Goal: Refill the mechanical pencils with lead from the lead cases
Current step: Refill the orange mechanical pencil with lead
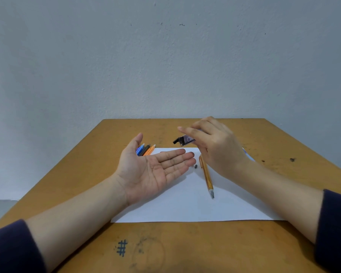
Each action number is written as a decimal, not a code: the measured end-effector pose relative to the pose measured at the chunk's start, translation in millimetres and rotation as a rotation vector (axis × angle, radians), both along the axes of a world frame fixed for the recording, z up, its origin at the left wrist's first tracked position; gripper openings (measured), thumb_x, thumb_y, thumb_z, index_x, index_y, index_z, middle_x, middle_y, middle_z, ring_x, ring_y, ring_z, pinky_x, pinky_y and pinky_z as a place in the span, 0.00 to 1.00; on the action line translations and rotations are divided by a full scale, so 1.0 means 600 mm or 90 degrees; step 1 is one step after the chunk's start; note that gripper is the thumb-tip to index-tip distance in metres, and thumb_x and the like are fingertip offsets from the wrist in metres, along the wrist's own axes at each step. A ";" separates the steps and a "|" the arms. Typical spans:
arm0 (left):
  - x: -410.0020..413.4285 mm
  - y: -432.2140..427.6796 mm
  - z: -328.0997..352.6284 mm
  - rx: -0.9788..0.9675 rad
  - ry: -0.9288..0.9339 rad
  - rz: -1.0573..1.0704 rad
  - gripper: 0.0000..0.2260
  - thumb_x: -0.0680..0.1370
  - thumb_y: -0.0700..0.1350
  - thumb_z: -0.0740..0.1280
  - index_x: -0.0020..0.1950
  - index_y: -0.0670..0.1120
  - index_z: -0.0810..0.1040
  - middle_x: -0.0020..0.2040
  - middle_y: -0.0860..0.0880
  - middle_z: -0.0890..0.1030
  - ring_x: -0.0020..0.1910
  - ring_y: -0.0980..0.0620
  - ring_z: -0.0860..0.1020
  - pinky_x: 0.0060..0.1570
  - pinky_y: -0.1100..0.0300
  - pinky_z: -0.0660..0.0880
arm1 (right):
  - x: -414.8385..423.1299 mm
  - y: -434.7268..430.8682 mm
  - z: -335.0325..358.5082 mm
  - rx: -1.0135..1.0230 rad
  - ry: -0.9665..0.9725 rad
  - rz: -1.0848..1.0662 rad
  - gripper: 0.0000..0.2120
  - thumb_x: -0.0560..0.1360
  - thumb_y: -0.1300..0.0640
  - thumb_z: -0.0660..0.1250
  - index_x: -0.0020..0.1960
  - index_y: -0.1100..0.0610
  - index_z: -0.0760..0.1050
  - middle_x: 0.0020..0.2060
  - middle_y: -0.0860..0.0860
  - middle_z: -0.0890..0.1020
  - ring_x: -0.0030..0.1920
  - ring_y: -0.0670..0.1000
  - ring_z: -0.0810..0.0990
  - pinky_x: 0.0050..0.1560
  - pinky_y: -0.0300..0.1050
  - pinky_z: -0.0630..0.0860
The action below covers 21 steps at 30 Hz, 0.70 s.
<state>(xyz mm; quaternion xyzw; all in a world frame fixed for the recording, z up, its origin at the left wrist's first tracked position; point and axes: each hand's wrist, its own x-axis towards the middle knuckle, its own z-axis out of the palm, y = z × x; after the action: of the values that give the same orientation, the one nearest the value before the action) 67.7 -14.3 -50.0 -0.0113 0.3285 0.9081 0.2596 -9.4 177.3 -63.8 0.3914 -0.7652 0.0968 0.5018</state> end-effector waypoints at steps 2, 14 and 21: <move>0.000 0.000 0.000 -0.002 -0.001 0.000 0.40 0.76 0.65 0.55 0.64 0.27 0.70 0.62 0.29 0.75 0.61 0.32 0.75 0.60 0.39 0.71 | 0.001 -0.001 0.001 -0.002 -0.001 -0.002 0.26 0.64 0.75 0.71 0.58 0.57 0.80 0.43 0.52 0.81 0.43 0.55 0.78 0.35 0.51 0.76; -0.003 0.005 0.006 -0.097 0.008 0.056 0.27 0.81 0.55 0.56 0.61 0.30 0.74 0.57 0.33 0.79 0.55 0.38 0.81 0.53 0.47 0.77 | 0.002 0.002 0.002 0.003 -0.005 0.002 0.19 0.66 0.74 0.69 0.53 0.57 0.82 0.42 0.53 0.81 0.42 0.56 0.78 0.34 0.51 0.76; -0.001 0.009 0.005 -0.140 0.023 0.081 0.16 0.74 0.41 0.64 0.56 0.31 0.77 0.54 0.34 0.81 0.52 0.39 0.82 0.50 0.48 0.78 | 0.007 -0.001 0.004 -0.009 -0.004 0.012 0.15 0.71 0.69 0.65 0.53 0.56 0.82 0.42 0.53 0.81 0.41 0.56 0.78 0.33 0.51 0.75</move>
<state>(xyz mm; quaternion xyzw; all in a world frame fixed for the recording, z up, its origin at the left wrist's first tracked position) 67.4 -8.7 -46.9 -0.0439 0.4290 0.8814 0.1926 -5.1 176.7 -61.6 0.3944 -0.7626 0.1082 0.5012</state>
